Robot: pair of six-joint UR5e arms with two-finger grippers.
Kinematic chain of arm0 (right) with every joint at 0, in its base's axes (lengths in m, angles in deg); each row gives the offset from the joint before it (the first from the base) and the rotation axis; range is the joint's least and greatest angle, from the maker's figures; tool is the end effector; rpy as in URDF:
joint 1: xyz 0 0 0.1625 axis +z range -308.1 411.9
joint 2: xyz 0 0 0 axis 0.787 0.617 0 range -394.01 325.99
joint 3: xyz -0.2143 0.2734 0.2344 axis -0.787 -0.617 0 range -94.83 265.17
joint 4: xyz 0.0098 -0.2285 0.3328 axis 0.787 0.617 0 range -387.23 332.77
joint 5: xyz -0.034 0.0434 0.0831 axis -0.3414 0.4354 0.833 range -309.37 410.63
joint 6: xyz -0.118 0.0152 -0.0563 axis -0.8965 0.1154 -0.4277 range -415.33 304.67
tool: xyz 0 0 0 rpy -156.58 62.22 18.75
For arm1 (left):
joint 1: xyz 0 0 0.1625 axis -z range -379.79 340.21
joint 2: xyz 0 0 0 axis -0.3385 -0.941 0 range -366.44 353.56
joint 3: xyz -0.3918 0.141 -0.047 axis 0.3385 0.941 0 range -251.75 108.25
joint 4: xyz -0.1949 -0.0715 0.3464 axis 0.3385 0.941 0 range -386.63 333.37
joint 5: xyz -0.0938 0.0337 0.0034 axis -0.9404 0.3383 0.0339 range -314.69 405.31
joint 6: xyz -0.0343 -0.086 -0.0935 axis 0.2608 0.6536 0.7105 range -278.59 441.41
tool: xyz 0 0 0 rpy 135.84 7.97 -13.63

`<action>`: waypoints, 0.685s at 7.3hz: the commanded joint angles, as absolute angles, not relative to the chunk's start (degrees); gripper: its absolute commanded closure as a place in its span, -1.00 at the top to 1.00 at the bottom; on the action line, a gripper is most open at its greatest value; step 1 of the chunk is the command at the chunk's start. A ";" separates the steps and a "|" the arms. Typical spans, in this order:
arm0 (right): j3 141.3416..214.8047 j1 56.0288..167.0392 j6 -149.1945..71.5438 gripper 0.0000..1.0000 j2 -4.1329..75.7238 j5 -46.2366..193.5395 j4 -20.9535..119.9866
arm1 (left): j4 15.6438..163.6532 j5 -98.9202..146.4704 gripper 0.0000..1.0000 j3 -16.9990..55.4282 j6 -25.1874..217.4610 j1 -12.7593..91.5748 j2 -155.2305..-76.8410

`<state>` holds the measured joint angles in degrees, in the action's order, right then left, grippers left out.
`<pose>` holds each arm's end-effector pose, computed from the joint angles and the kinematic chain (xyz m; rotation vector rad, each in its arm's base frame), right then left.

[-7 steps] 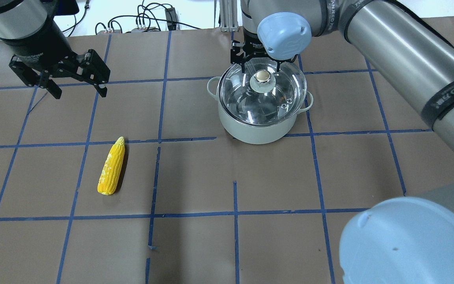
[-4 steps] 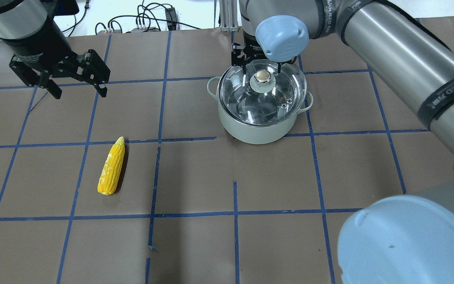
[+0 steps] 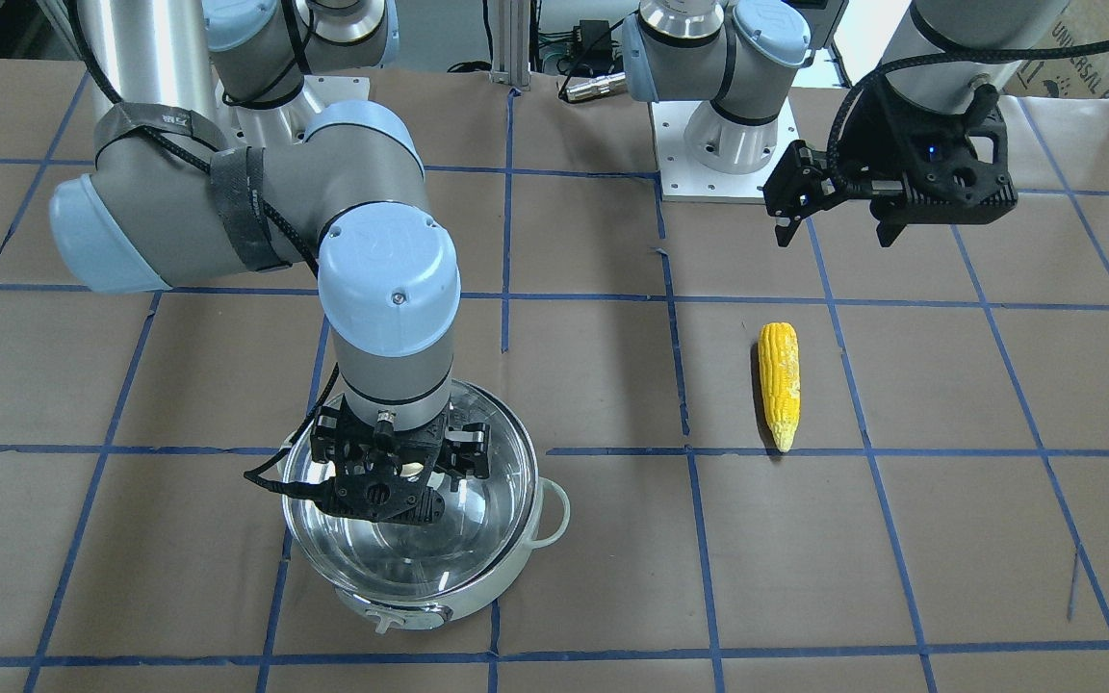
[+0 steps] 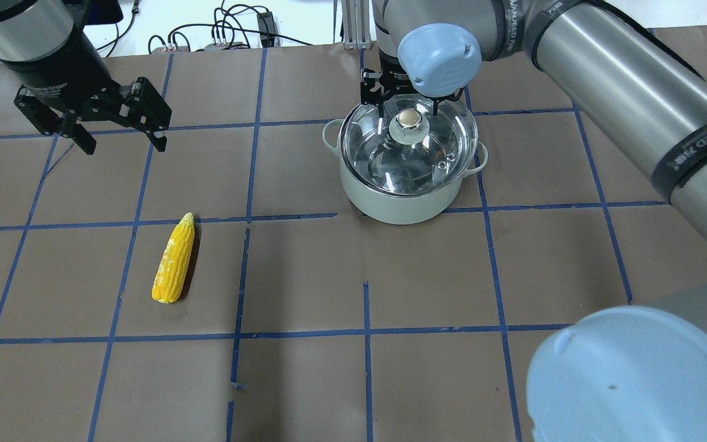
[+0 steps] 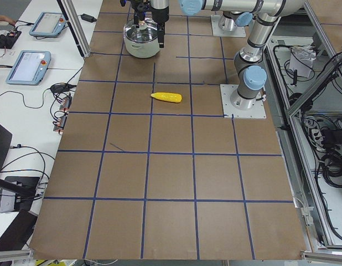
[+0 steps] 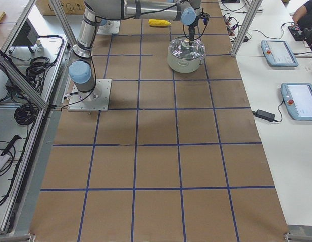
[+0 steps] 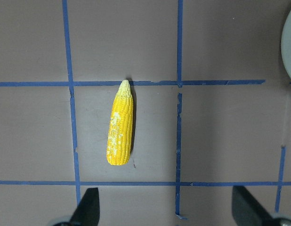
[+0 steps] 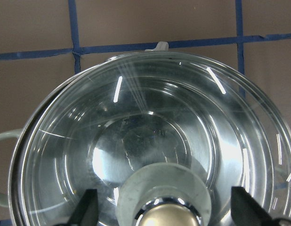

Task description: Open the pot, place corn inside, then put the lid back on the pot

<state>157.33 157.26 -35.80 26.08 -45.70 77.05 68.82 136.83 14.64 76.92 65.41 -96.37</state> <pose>0.2962 -0.6305 0.3192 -0.1141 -3.0438 0.1065 -0.0895 -0.4847 0.4714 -0.0081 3.1172 0.0514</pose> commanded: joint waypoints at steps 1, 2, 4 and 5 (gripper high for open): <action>157.59 157.28 -35.64 0.97 26.02 -45.70 76.92 | 68.82 136.80 1.00 14.64 76.92 65.47 -96.35; 158.02 157.28 -35.64 0.97 26.02 -45.70 76.92 | 68.82 136.80 1.00 14.64 76.92 65.47 -96.35; 158.29 157.28 -35.55 0.96 25.93 -45.35 76.92 | 68.82 136.80 1.00 14.64 76.92 65.47 -96.35; 158.29 157.28 -35.55 0.95 25.84 -45.35 76.92 | 68.82 136.80 1.00 14.64 76.92 65.47 -96.35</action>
<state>158.24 157.28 -35.56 25.93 -45.43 76.92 68.82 136.80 14.64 76.92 65.46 -96.35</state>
